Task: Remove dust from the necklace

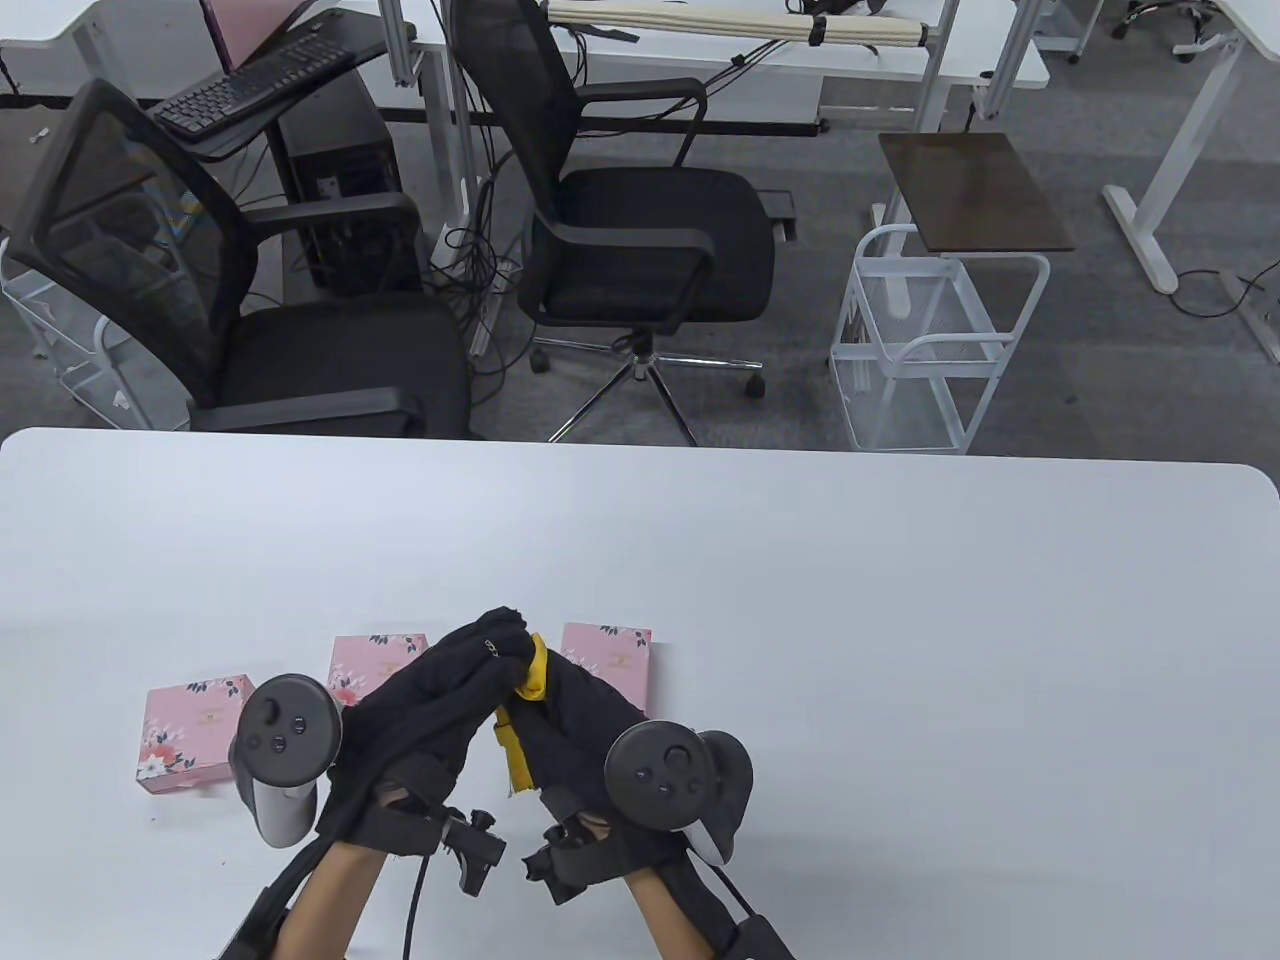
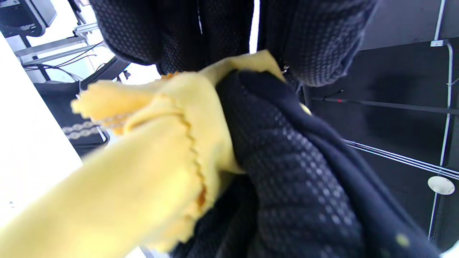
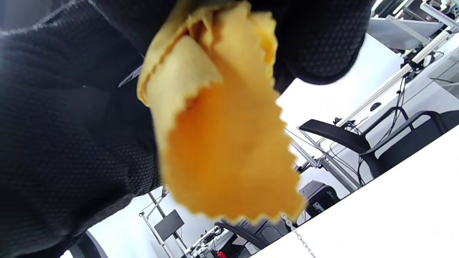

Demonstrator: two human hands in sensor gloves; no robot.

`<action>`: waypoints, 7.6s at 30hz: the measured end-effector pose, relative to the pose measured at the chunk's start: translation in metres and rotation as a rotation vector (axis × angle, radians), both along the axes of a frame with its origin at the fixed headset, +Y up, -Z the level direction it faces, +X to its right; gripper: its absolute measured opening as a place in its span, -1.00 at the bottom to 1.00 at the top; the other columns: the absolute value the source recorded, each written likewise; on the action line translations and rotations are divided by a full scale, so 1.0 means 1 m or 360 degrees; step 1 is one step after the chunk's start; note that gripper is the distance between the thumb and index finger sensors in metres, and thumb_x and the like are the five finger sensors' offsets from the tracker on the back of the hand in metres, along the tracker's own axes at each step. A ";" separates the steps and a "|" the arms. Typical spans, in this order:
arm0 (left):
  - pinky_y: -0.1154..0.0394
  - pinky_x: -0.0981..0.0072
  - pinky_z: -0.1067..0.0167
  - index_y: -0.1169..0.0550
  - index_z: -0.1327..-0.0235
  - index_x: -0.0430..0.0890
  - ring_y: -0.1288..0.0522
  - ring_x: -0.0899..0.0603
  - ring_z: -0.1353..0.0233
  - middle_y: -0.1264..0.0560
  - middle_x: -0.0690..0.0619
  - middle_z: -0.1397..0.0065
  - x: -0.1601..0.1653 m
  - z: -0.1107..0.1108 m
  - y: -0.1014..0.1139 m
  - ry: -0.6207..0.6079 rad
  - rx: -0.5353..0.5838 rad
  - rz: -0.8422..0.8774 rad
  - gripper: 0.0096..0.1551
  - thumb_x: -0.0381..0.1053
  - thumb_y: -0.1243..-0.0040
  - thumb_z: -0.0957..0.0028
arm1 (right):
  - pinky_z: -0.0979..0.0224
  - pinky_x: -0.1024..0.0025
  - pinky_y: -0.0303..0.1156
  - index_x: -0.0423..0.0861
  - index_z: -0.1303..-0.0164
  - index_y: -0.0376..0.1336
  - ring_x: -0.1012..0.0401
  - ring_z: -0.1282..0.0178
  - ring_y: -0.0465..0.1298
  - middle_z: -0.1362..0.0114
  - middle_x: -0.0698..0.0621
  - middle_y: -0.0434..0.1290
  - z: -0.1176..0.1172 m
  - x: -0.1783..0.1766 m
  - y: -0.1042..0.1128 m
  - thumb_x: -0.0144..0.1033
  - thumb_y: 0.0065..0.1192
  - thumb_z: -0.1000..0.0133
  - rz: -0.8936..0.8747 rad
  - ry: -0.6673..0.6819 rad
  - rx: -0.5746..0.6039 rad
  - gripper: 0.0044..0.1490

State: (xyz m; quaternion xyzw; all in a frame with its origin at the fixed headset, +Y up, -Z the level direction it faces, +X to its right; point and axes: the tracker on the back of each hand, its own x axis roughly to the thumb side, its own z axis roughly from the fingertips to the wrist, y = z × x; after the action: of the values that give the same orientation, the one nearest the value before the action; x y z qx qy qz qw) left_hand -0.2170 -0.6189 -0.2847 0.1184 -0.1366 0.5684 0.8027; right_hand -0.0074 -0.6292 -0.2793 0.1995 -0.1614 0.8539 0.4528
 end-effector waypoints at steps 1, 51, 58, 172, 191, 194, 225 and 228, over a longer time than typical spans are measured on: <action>-0.47 -0.15 -0.34 -0.70 -0.17 0.15 -0.50 -0.24 -0.48 -0.58 0.03 -0.51 -0.001 0.001 0.001 0.0014 0.0007 0.0002 -0.61 0.22 -0.38 -0.14 | -0.19 0.02 0.54 -0.21 -0.43 0.29 0.02 0.05 0.63 -0.19 -0.22 0.57 0.001 0.000 0.000 -0.20 0.23 -0.37 -0.0005 -0.0001 0.0005 -0.49; -0.55 -0.02 -0.24 -0.74 -0.09 0.15 -0.62 -0.11 -0.33 -0.72 0.12 -0.30 -0.004 0.007 0.010 0.0149 0.0184 -0.0156 -0.62 0.22 -0.41 -0.08 | -0.24 -0.05 0.49 -0.21 -0.39 0.31 -0.06 0.01 0.62 -0.16 -0.14 0.59 -0.005 -0.006 -0.005 -0.16 0.06 -0.39 0.0212 0.0113 -0.0122 -0.49; -0.56 -0.01 -0.23 -0.74 -0.08 0.15 -0.63 -0.10 -0.32 -0.73 0.12 -0.28 -0.005 0.007 0.011 0.0145 0.0185 -0.0140 -0.62 0.24 -0.40 -0.07 | -0.33 -0.09 0.45 -0.15 -0.45 0.28 -0.09 -0.15 0.58 -0.27 -0.13 0.56 -0.008 -0.007 -0.009 -0.18 0.12 -0.38 0.0299 0.0111 -0.0102 -0.50; -0.57 0.02 -0.22 -0.72 -0.11 0.16 -0.62 -0.08 -0.31 -0.73 0.11 -0.27 -0.056 0.036 0.054 0.0236 0.0412 0.0207 -0.64 0.22 -0.37 -0.12 | -0.22 -0.03 0.49 -0.22 -0.39 0.33 -0.04 0.03 0.61 -0.12 -0.11 0.61 -0.009 -0.059 -0.070 -0.17 0.21 -0.38 0.1256 0.0337 -0.0532 -0.50; -0.57 0.02 -0.22 -0.72 -0.12 0.15 -0.62 -0.09 -0.31 -0.73 0.11 -0.27 -0.030 0.035 0.051 0.0116 0.0376 0.0123 -0.64 0.22 -0.37 -0.13 | -0.27 -0.08 0.45 -0.20 -0.45 0.29 -0.09 -0.05 0.58 -0.21 -0.16 0.57 -0.031 0.075 -0.040 -0.13 0.15 -0.40 0.0940 -0.0374 -0.0571 -0.46; -0.57 0.02 -0.22 -0.72 -0.11 0.15 -0.62 -0.09 -0.30 -0.72 0.10 -0.28 -0.026 0.035 0.050 0.0090 0.0372 0.0107 -0.64 0.21 -0.37 -0.13 | -0.28 -0.09 0.45 -0.20 -0.46 0.28 -0.10 -0.06 0.58 -0.21 -0.17 0.57 -0.033 0.096 -0.060 -0.12 0.16 -0.40 0.1013 -0.0502 -0.0670 -0.45; -0.57 0.01 -0.22 -0.72 -0.12 0.15 -0.62 -0.09 -0.31 -0.72 0.10 -0.28 -0.014 0.029 0.041 0.0046 0.0323 0.0038 -0.64 0.21 -0.37 -0.13 | -0.49 -0.31 0.20 -0.34 -0.77 -0.21 -0.44 -0.52 0.19 -0.71 -0.50 -0.01 -0.023 0.117 -0.080 0.09 0.21 -0.33 0.1278 -0.0654 -0.0592 0.14; -0.56 0.02 -0.22 -0.72 -0.12 0.15 -0.62 -0.09 -0.31 -0.72 0.10 -0.28 -0.014 0.029 0.041 0.0041 0.0316 0.0046 -0.64 0.21 -0.37 -0.13 | -0.47 -0.27 0.24 -0.31 -0.76 -0.13 -0.40 -0.49 0.25 -0.69 -0.47 0.05 -0.018 0.112 -0.066 0.06 0.18 -0.34 0.1083 -0.0623 -0.0409 0.04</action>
State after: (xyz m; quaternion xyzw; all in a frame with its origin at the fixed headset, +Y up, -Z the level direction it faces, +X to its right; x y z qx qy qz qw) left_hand -0.2315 -0.5783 -0.2561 0.2068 -0.1802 0.5620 0.7803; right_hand 0.1041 -0.6952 -0.2973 0.0172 -0.0614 0.9899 0.1266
